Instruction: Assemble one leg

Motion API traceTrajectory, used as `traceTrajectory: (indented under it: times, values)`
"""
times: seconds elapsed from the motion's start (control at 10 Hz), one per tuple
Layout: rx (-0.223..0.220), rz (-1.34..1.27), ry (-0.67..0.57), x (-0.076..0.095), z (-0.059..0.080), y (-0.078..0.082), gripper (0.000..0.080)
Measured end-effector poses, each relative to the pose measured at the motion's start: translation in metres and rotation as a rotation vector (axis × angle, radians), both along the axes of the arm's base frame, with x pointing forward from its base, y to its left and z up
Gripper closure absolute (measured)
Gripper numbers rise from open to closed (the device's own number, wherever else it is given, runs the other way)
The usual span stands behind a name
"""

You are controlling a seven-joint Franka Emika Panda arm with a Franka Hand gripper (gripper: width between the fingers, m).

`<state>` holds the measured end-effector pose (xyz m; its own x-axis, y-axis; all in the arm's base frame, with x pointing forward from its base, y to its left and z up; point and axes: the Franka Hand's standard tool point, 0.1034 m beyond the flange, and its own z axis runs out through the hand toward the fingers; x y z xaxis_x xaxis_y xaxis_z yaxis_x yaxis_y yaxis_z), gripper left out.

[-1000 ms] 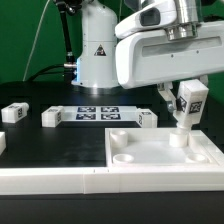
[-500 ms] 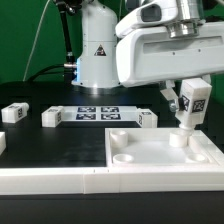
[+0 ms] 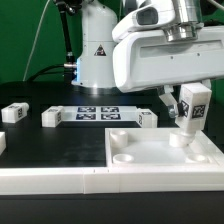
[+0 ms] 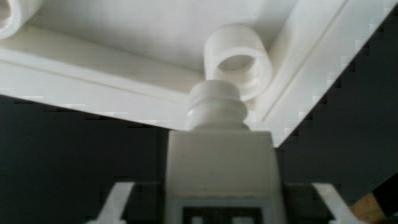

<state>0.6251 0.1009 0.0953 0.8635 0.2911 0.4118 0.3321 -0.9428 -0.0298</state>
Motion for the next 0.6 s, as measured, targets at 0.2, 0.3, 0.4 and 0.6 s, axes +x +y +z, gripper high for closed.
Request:
traceTrajectory:
  times: [0.2,0.3,0.4,0.6]
  values:
    - [0.009,-0.003,0.01,0.001,-0.011,0.008,0.0509]
    - [0.01,0.0,0.012,-0.001,-0.018,0.011,0.0509]
    - [0.01,0.0,0.016,-0.002,-0.022,0.011,0.0509]
    - [0.012,0.003,0.025,-0.006,-0.031,0.015,0.0509]
